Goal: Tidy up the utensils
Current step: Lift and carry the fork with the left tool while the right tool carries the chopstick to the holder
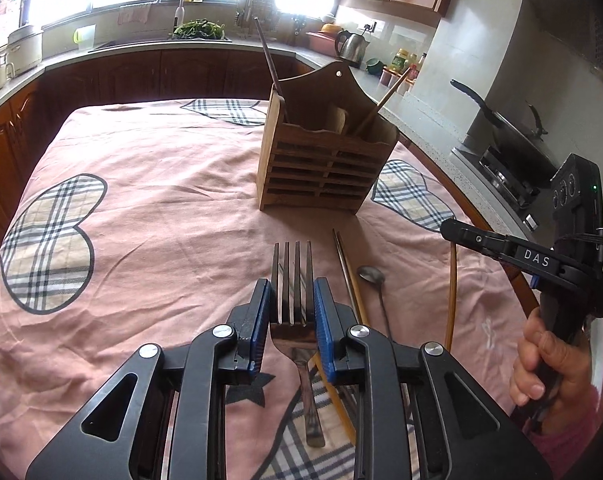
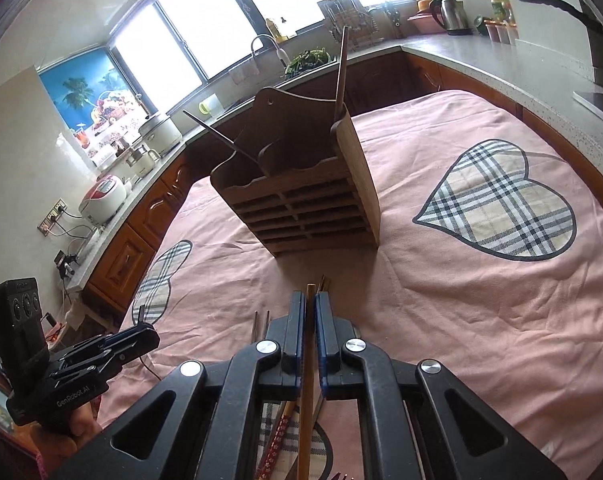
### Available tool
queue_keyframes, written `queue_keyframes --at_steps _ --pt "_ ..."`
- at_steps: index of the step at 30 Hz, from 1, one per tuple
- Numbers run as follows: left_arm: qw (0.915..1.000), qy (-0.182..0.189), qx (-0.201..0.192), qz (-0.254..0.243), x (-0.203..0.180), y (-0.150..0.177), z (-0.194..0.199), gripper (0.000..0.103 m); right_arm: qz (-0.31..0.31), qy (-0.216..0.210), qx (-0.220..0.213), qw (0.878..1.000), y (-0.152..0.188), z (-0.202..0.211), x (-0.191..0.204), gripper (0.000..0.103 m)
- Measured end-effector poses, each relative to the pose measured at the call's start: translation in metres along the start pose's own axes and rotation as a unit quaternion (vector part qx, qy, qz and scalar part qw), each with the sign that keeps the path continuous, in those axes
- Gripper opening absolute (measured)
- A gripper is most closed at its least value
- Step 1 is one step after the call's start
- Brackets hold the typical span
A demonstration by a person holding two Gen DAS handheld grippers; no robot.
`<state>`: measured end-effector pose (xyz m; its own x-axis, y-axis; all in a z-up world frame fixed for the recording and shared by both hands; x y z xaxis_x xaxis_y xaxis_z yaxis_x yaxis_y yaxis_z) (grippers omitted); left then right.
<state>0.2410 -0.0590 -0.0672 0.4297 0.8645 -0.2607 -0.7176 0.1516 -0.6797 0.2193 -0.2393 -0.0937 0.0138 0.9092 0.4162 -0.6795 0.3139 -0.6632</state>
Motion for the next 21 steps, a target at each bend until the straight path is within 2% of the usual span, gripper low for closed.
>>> queue_keyframes --at_steps 21 --pt "0.9989 -0.006 -0.046 0.012 0.003 0.017 0.045 0.020 0.027 -0.018 -0.049 0.998 0.007 0.056 0.027 0.005"
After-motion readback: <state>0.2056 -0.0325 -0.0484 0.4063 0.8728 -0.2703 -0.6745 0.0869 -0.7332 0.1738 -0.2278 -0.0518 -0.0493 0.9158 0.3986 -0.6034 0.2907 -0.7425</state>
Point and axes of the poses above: each gripper's, at about its wrist camera, not at the fingertips, and z roughly against the way its jaws point, x to its left, y to its underside, the point moved 2 cm from there along -z, roughly the way its jaws point, and after that the axes turned 1 degree about y, right-handed, at the moved point
